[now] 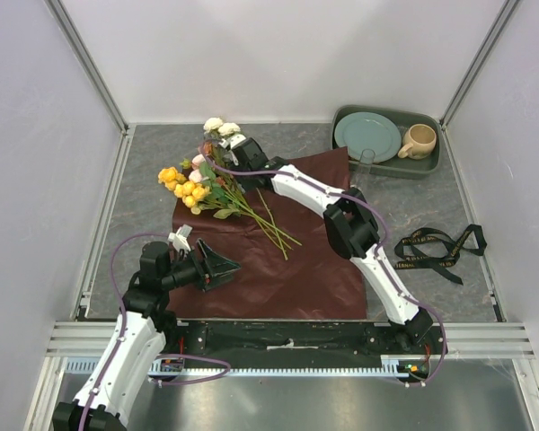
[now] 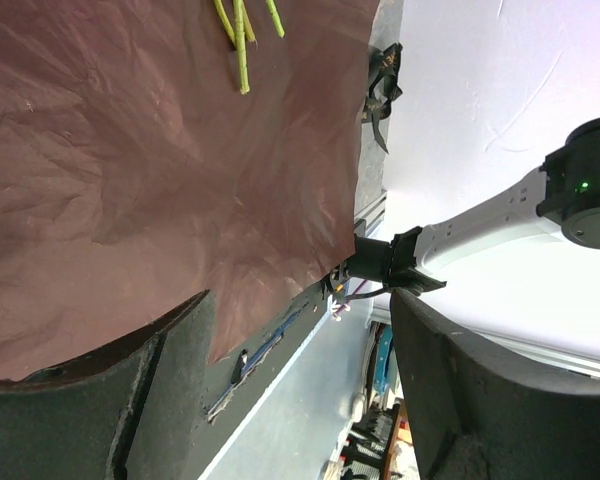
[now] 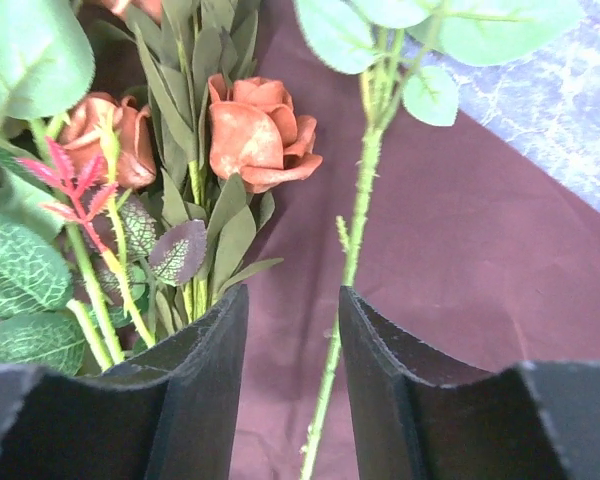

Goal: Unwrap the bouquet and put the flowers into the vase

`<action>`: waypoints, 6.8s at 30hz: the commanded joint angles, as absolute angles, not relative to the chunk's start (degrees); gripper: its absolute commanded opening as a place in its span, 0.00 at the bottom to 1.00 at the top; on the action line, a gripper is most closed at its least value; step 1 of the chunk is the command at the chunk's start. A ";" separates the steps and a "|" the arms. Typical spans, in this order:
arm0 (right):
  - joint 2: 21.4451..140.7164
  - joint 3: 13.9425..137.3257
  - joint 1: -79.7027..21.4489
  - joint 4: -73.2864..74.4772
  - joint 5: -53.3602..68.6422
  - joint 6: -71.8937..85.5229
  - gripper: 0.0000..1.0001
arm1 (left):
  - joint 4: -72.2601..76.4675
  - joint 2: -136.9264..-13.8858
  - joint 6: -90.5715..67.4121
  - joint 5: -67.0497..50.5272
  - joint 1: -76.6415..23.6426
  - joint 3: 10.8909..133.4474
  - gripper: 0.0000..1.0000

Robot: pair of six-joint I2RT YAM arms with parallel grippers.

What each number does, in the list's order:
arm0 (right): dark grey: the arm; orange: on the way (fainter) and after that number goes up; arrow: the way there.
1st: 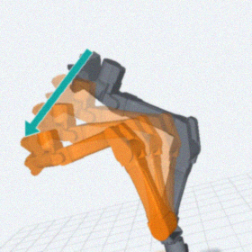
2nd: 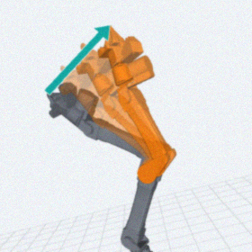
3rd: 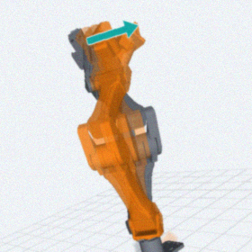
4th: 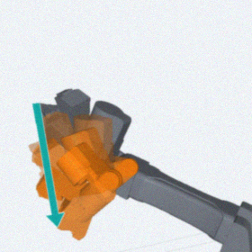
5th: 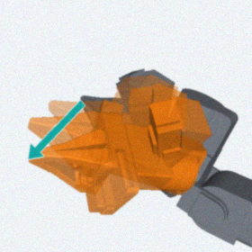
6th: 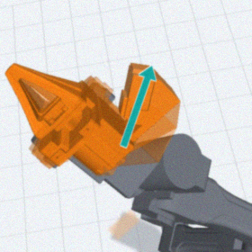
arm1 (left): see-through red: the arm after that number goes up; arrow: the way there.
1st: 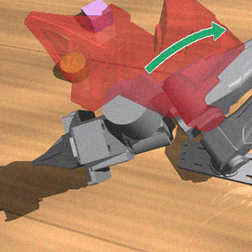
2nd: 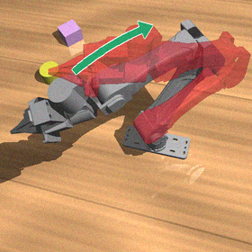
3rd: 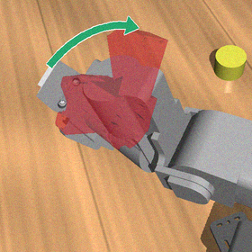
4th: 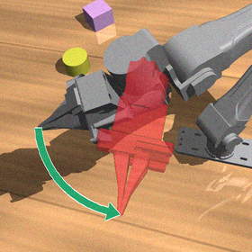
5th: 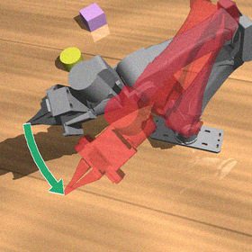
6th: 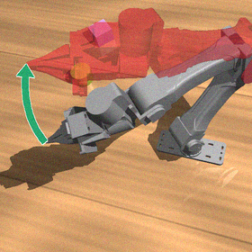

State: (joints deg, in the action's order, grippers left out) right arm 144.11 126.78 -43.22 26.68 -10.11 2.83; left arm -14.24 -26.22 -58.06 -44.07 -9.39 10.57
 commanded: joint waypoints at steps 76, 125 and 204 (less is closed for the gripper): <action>74.71 81.06 -26.20 -31.08 -19.25 -20.04 0.00 | -9.84 -26.63 -58.01 -46.32 -9.40 10.73 0.78; 83.76 73.04 -16.52 -52.47 -11.08 -14.59 0.00 | -13.71 -31.99 -55.28 -43.07 -9.40 15.47 0.78; 75.86 60.20 -15.64 -10.39 -22.32 9.66 0.98 | -10.99 -31.73 -56.07 -45.35 -9.40 15.64 0.83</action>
State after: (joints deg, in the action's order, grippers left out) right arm 80.51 56.66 -15.84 -26.92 -21.43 1.85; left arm -13.91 -31.62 -56.47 -43.51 -9.39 13.56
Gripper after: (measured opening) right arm 0.982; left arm 0.815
